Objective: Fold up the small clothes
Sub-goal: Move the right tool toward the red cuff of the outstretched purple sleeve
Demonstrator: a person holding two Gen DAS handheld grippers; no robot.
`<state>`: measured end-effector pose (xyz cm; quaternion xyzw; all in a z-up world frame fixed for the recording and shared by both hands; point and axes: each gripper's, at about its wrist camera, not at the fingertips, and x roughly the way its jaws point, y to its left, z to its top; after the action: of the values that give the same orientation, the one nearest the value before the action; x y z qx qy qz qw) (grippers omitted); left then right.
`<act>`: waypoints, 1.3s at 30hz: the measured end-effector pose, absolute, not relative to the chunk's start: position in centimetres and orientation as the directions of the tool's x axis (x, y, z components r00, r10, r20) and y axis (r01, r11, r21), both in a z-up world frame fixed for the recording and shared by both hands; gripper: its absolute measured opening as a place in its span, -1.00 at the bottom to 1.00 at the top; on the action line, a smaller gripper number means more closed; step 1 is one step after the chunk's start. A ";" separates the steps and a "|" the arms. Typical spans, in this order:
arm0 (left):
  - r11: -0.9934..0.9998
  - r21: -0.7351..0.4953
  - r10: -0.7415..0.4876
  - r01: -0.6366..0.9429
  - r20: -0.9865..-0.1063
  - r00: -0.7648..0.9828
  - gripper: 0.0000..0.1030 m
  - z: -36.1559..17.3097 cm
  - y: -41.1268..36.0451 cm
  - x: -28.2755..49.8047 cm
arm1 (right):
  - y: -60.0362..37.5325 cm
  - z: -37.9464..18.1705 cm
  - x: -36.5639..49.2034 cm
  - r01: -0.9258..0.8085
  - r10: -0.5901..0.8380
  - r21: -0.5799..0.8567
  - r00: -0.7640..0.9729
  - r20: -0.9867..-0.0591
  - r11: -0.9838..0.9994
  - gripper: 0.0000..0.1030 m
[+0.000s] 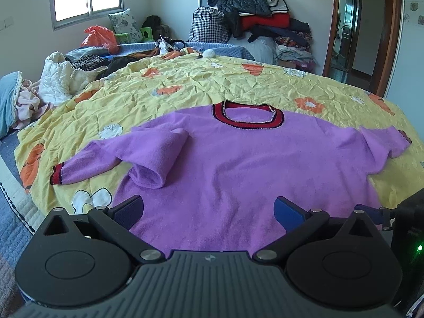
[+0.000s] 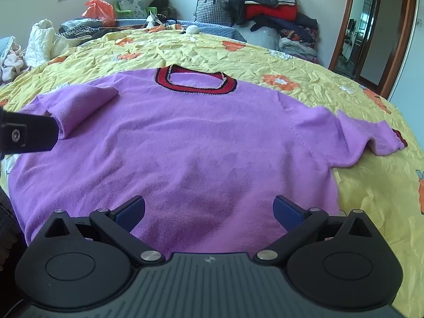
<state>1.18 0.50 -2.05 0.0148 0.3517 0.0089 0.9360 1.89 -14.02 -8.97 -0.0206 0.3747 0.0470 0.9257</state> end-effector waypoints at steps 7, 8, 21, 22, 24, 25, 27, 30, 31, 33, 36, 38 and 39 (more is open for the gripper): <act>0.999 0.034 0.036 -0.018 -0.672 0.740 1.00 -2.7 1.0 1.5 | -13.3 -9.9 2.4 -0.124 0.064 -0.039 0.724 -0.687 0.992 1.00; 0.999 0.035 0.036 -0.017 -0.673 0.739 1.00 -2.8 1.1 1.5 | -13.3 -10.1 2.4 -0.121 0.060 -0.042 0.725 -0.686 0.992 1.00; 0.999 0.044 0.039 -0.011 -0.697 0.716 1.00 -4.2 1.3 3.3 | -16.6 -11.1 3.3 -0.089 0.133 0.099 0.700 -0.701 0.991 1.00; 0.999 0.038 0.033 -0.010 -0.698 0.716 1.00 -4.2 1.4 3.5 | -16.7 -10.9 3.6 -0.091 0.128 0.090 0.702 -0.701 0.992 1.00; 0.999 0.034 0.032 -0.011 -0.701 0.713 1.00 -4.2 1.4 4.0 | -16.8 -10.7 4.1 -0.087 0.124 0.088 0.695 -0.708 0.992 1.00; 1.000 0.024 0.025 -0.011 -0.703 0.710 1.00 -4.2 1.4 4.3 | -16.8 -10.5 4.4 -0.085 0.121 0.087 0.696 -0.708 0.993 1.00; 1.000 -0.016 -0.003 -0.011 -0.696 0.718 1.00 -4.1 1.5 4.9 | -16.9 -10.2 4.9 -0.094 0.121 0.077 0.700 -0.703 0.993 1.00; 0.997 -0.063 -0.007 -0.049 -0.687 0.726 1.00 -4.3 1.7 5.9 | -17.1 -10.4 6.1 -0.088 0.096 0.048 0.683 -0.724 0.995 1.00; 0.996 -0.069 -0.002 -0.061 -0.682 0.732 1.00 -4.3 1.6 6.1 | -17.3 -10.6 6.4 -0.086 0.094 0.048 0.680 -0.727 0.995 1.00; 0.992 -0.069 0.031 -0.103 -0.667 0.745 1.00 -4.5 1.6 6.7 | -17.6 -11.0 6.9 -0.093 0.110 0.063 0.669 -0.735 0.994 1.00; 0.992 -0.047 0.055 -0.113 -0.655 0.753 1.00 -4.7 1.4 7.4 | -18.2 -11.9 7.4 -0.092 0.138 0.103 0.637 -0.759 0.990 1.00; 0.996 -0.050 0.018 -0.070 -0.669 0.743 1.00 -4.9 1.2 8.0 | -18.5 -12.6 7.5 -0.100 0.171 0.139 0.613 -0.771 0.985 1.00; 0.997 -0.071 -0.018 -0.041 -0.676 0.737 1.00 -4.9 1.2 8.3 | -18.5 -12.7 7.3 -0.108 0.165 0.124 0.616 -0.770 0.986 1.00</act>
<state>8.30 1.19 -4.95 -0.0404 0.3627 0.0063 0.9310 7.27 -18.45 -12.70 0.0327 0.4315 0.0760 0.8983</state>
